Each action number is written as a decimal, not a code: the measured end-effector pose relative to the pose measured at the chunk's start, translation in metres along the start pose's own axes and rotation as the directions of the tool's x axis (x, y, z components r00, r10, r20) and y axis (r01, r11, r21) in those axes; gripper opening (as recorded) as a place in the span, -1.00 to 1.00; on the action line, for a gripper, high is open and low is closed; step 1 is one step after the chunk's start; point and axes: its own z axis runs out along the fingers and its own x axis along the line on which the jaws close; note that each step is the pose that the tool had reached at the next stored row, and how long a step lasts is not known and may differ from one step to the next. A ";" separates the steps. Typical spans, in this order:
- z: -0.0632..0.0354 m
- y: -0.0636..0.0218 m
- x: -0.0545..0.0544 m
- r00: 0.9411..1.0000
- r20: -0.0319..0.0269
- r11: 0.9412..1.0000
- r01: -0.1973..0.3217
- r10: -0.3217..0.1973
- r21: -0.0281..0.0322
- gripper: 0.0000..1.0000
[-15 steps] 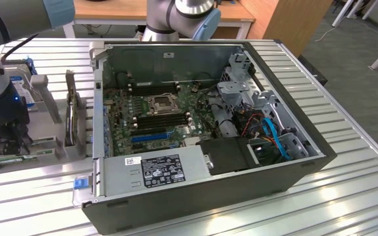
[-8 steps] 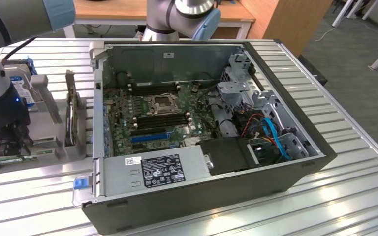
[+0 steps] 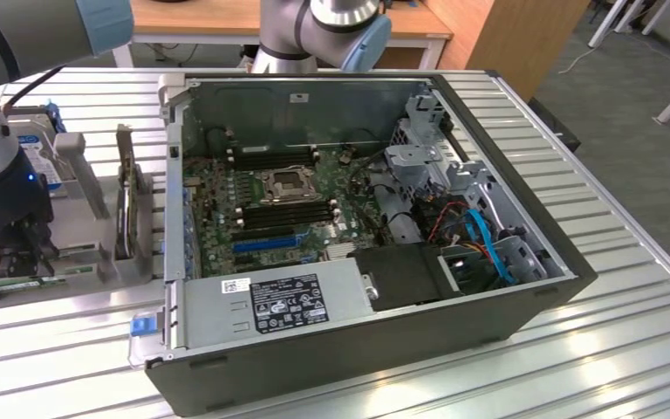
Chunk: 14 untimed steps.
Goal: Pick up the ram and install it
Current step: 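Pick up the ram and move it above insertion slot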
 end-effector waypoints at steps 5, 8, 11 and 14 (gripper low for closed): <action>0.0000 0.0000 0.000 1.000 -0.001 1.000 0.014 -0.014 0.000 -0.38; 0.0000 0.0000 0.000 1.000 -0.001 1.000 0.015 -0.015 -0.001 -0.38; 0.0006 -0.0001 0.000 1.000 0.000 1.000 0.015 -0.015 0.000 -0.38; 0.0020 -0.0001 0.000 1.000 -0.001 1.000 0.015 -0.015 -0.001 -0.38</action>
